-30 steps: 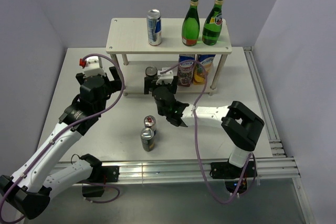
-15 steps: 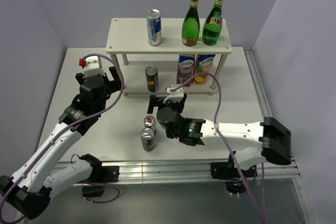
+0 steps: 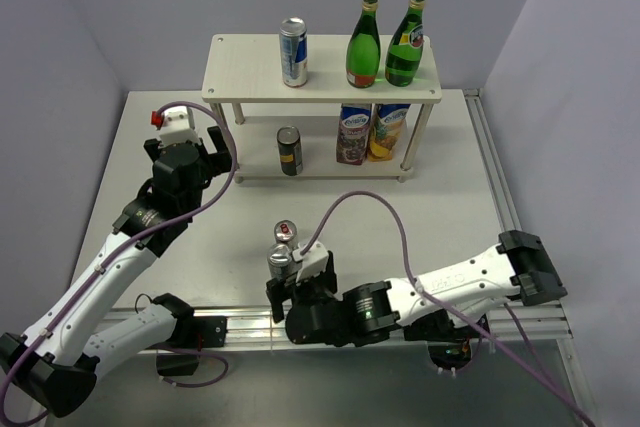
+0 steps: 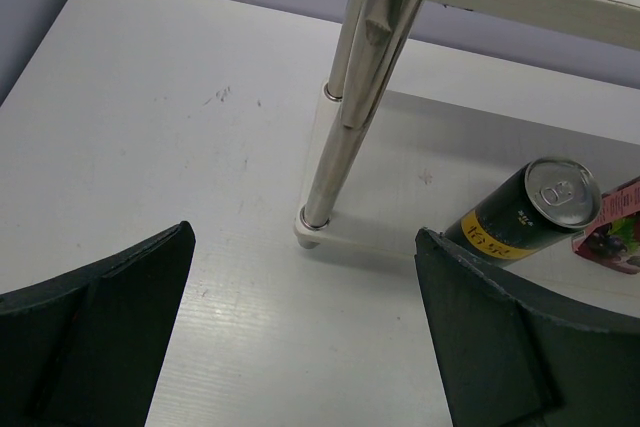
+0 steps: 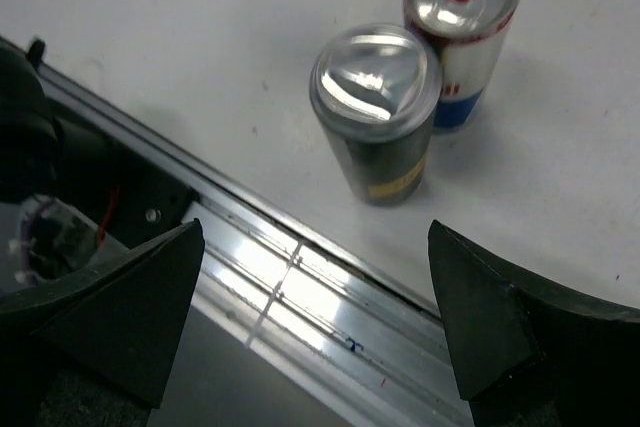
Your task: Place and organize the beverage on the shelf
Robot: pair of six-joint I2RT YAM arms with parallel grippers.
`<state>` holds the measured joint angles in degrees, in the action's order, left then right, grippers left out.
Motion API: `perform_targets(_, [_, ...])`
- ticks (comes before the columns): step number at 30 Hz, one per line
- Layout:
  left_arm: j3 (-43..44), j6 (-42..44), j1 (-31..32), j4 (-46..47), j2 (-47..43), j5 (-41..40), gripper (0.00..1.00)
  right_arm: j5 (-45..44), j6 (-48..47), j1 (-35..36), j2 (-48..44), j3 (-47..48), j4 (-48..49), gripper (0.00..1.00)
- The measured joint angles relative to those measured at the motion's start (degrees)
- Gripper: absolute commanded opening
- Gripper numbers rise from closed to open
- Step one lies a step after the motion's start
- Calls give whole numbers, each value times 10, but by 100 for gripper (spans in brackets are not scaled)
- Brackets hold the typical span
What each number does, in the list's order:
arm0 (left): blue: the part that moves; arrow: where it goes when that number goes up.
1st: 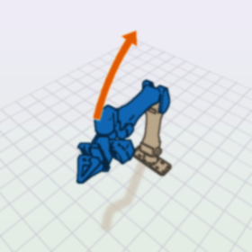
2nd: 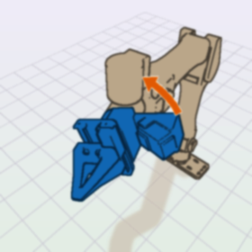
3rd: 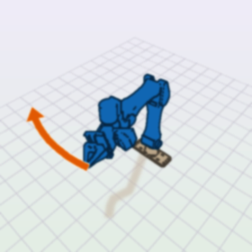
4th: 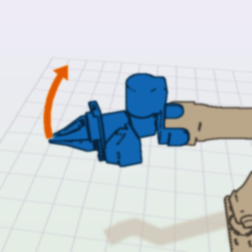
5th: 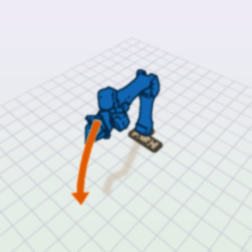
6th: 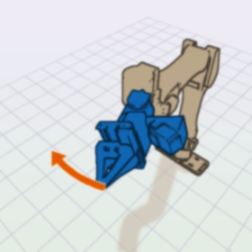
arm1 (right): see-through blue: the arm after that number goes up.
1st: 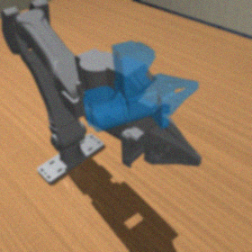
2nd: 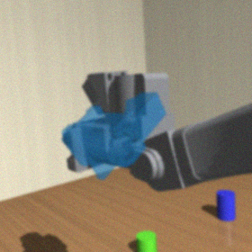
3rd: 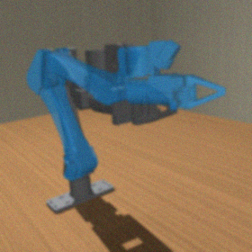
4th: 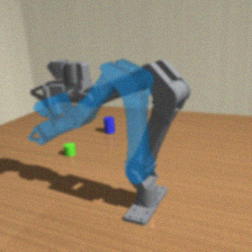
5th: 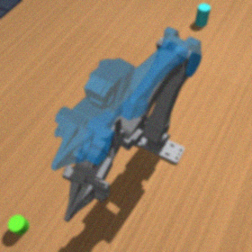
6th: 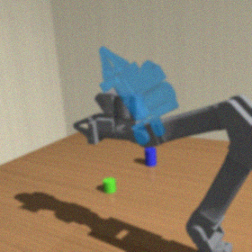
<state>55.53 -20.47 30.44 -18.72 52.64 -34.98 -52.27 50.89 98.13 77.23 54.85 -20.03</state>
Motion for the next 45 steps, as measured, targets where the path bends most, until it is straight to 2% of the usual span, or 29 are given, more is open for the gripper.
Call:
perform_targets(5, [0,0,0,0,1,0,99,23,36,12,62,5,-16,100])
perform_targets(12, [0,0,0,0,1,0,99,10,55,7,151,48,-32,100])
perform_targets(25, [0,0,-4,0,1,6,99,-33,37,-64,241,53,12,97])
perform_targets(28, [0,0,-4,0,1,7,99,-45,33,-65,247,53,24,81])
perform_targets(29, [0,0,-4,0,1,7,99,-50,31,-65,247,53,29,69])
perform_targets(32, [0,0,-5,0,1,8,99,-58,28,-65,248,53,42,53])
perform_targets(34, [0,0,-5,0,1,9,99,-58,26,-65,250,53,49,50])
perform_targets(37, [0,0,-6,0,1,12,99,-58,23,-65,250,52,52,40])
perform_targets(40, [0,0,-6,0,1,12,99,-58,22,-65,250,52,53,27])
perform_targets(41, [0,0,-6,0,1,12,99,-58,21,-65,250,52,53,19])
perform_targets(43, [0,0,-6,0,1,12,99,-58,22,-64,250,52,52,12])
perform_targets(44, [0,0,-6,0,1,12,99,-59,22,-63,250,52,51,4])
perform_targets(45, [0,0,-6,0,1,12,99,-60,21,-61,250,52,48,2])
